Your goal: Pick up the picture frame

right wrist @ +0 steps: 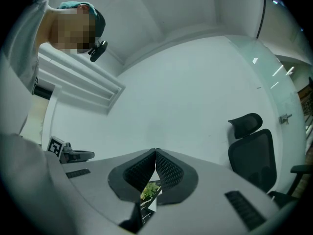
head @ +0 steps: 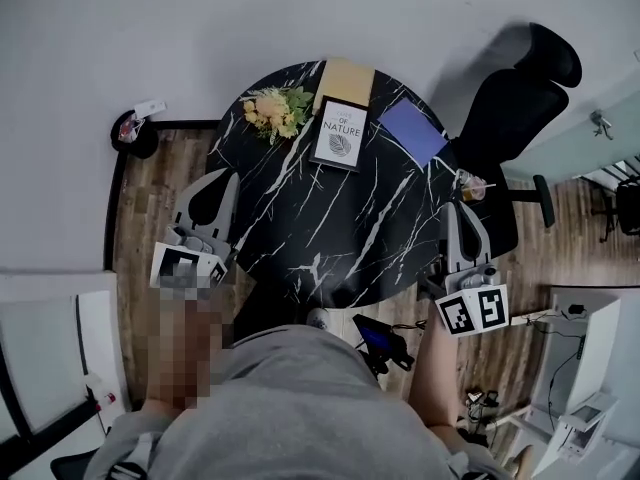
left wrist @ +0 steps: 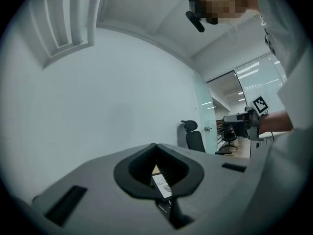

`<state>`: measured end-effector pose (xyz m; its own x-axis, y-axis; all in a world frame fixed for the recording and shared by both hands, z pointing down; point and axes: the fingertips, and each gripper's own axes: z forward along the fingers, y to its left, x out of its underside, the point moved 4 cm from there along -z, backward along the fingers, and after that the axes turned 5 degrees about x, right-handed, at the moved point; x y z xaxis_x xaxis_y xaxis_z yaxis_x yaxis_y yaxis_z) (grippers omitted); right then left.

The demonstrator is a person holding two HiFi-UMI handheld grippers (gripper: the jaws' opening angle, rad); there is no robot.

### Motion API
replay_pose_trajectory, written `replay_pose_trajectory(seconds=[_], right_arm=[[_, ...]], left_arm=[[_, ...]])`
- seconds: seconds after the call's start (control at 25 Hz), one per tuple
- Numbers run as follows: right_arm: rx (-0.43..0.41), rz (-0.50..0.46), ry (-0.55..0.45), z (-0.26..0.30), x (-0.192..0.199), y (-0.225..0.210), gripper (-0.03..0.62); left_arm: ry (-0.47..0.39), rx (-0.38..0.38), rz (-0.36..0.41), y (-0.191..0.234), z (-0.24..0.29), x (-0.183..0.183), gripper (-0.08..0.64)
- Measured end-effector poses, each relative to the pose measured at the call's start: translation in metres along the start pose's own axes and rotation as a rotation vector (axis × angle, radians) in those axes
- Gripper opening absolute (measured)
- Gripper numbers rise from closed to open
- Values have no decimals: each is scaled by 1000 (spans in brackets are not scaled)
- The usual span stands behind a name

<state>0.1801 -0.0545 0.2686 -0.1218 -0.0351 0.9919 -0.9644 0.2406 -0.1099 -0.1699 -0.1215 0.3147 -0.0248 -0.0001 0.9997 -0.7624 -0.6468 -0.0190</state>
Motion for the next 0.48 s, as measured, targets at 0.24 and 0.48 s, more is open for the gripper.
replay_pose_trajectory(seconds=[0.24,0.48], right_arm=[[67,-7,27,19,3,2,25],[129,-10,39,33,8,6,25]], left_arm=[[9,65,-19,25,28,2,8],[17,134,-32,45,52,6,8]])
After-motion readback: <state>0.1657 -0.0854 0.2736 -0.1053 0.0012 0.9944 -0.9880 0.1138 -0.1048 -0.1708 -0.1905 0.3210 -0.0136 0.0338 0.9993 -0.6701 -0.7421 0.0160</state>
